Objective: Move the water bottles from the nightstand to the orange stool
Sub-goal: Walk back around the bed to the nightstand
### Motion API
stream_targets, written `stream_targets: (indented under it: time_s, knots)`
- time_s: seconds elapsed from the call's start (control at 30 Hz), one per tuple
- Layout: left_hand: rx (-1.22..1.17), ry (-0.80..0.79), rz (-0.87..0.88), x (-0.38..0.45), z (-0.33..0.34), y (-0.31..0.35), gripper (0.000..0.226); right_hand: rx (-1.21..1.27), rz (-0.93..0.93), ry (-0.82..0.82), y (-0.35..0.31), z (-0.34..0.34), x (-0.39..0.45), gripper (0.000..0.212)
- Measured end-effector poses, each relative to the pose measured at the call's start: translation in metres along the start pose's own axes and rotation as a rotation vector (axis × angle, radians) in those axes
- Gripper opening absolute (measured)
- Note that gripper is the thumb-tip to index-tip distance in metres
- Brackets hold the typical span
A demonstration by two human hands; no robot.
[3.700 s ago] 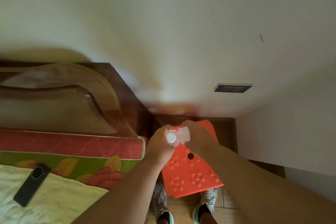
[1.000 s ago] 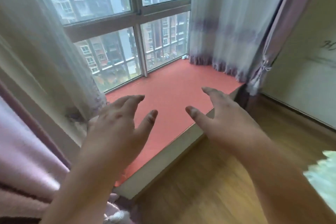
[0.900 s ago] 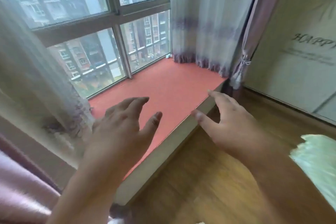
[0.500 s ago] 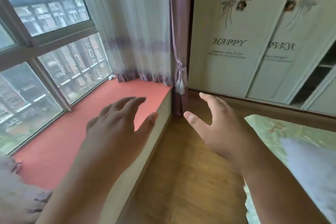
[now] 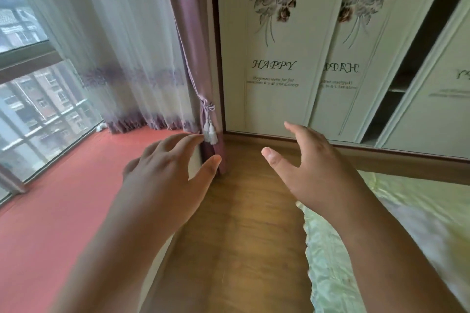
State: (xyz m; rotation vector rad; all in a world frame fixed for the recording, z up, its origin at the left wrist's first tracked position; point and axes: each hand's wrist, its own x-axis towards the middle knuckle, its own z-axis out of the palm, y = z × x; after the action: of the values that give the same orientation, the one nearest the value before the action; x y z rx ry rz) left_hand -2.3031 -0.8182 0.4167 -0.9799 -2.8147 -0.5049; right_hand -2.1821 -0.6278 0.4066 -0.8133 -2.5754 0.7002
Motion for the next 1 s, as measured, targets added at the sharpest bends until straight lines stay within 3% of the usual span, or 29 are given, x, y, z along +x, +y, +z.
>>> stream_targets:
  time_s: [0.4, 1.0]
  knots:
    - [-0.037, -0.102, 0.102, 0.122, 0.059, -0.006, 0.064, -0.054, 0.138, -0.001, 0.034, 0.029, 0.089, 0.074]
    - [-0.082, -0.158, 0.274, 0.334, 0.080, -0.114, 0.066, -0.085, 0.269, 0.063, -0.041, 0.123, 0.258, 0.074]
